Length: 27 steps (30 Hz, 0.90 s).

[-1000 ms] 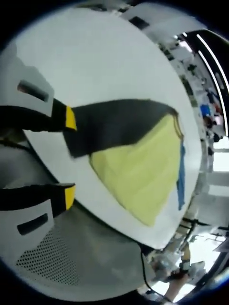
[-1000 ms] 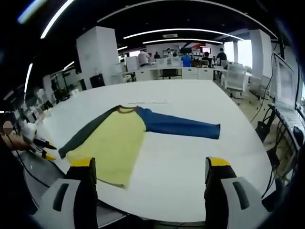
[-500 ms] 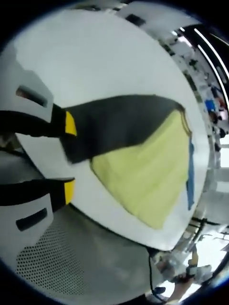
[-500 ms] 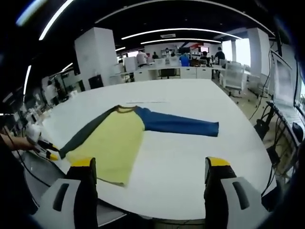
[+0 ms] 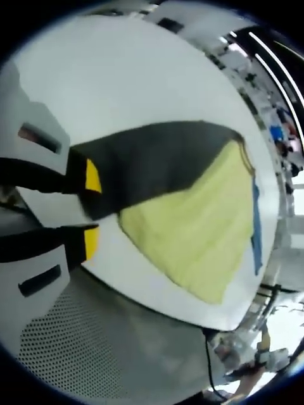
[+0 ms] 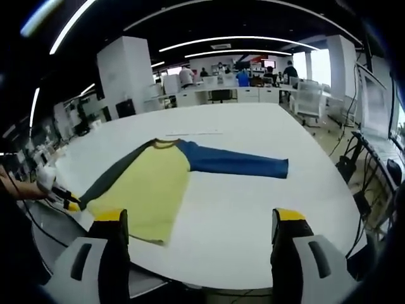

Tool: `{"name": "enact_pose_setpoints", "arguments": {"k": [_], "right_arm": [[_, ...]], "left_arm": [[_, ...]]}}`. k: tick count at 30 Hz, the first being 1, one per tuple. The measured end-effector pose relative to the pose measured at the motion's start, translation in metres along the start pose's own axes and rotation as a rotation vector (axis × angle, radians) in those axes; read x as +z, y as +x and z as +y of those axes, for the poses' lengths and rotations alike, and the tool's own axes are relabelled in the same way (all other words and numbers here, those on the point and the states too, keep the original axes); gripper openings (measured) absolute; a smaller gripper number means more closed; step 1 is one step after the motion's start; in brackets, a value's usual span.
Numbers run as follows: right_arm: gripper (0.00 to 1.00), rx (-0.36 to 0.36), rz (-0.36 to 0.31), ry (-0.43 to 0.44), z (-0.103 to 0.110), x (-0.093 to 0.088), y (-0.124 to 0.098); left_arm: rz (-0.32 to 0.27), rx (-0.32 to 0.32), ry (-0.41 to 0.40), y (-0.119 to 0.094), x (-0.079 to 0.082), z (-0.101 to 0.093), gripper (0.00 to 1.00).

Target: Fold the garment on the visible template until the final outline fits inside the template.

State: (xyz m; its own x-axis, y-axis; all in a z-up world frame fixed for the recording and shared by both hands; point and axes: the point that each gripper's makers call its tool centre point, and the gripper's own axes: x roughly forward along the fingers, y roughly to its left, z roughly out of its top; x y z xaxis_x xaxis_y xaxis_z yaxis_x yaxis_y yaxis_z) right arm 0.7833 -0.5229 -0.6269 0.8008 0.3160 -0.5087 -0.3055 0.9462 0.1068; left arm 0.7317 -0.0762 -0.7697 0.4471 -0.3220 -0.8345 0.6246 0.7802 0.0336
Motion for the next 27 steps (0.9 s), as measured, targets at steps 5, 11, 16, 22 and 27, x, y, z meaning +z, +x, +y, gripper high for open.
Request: {"name": "enact_pose_setpoints", "arguments": {"k": [5,11,16,22,27], "right_arm": [[0.93,0.004,0.002,0.000,0.001,0.000,0.001],[0.93,0.003,0.000,0.001,0.001,0.000,0.001],[0.93,-0.002,0.004,0.004,-0.001,-0.002,0.000],[0.93,-0.005,0.007,0.007,-0.003,-0.004,0.000],[0.93,-0.005,0.004,0.009,-0.002,-0.003,0.000]], "left_arm": [[0.013,-0.001,0.011,0.003,-0.001,0.000,0.12],[0.026,-0.012,0.020,0.006,-0.003,-0.002,0.10],[0.032,-0.014,0.028,0.008,-0.003,-0.003,0.07],[0.035,-0.015,0.030,0.011,-0.004,-0.002,0.05],[0.034,-0.018,0.020,0.011,-0.004,-0.001,0.03]]}}
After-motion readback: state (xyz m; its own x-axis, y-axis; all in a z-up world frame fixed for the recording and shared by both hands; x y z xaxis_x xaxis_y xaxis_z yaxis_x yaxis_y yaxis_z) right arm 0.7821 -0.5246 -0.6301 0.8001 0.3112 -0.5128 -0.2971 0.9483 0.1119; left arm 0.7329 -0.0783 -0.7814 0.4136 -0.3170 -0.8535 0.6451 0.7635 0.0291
